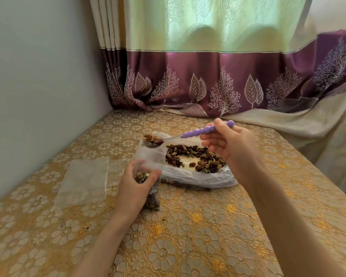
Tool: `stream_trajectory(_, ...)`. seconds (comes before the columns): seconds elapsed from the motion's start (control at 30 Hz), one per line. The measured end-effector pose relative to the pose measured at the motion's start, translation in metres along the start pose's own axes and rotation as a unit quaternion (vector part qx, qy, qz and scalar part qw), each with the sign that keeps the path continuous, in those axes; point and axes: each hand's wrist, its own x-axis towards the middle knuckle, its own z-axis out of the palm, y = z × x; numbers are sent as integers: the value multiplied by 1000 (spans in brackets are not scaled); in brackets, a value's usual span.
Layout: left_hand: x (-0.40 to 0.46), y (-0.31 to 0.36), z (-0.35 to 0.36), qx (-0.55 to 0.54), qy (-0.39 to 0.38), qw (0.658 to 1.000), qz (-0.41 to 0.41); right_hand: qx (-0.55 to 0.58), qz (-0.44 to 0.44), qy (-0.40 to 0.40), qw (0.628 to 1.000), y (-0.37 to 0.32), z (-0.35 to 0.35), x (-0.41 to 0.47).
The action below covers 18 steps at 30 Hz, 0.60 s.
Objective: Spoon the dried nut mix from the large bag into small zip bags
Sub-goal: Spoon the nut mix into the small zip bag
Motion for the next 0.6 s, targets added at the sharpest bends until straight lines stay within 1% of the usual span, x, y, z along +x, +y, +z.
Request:
stream_trajectory(0.17,1,0,1,-15,-3,1000,-7,-70,-74,-68,992,-3,7,-6)
stream_trajectory(0.27,1,-2,1,-16,-4,1000,-9,-84,-81,-66,991,0,5,-3)
stream_trajectory(0.33,1,-3,1,-8,1,1000,-7,-72,-83,-61,992,2,2,-2)
stream_trajectory(0.4,1,-2,0,-1,3,1000,-4,-39,-85,-35,995,4,0,1)
stream_trajectory(0.47,1,-1,0,-2,3,1000,-3,-12,-79,13,997,9,-4,3)
stream_trajectory(0.53,0,0,0,-10,1,1000,-8,-19,-71,65,995,15,-10,7)
stream_trajectory(0.6,0,1,0,-19,0,1000,-18,-56,-61,100,992,23,-16,10)
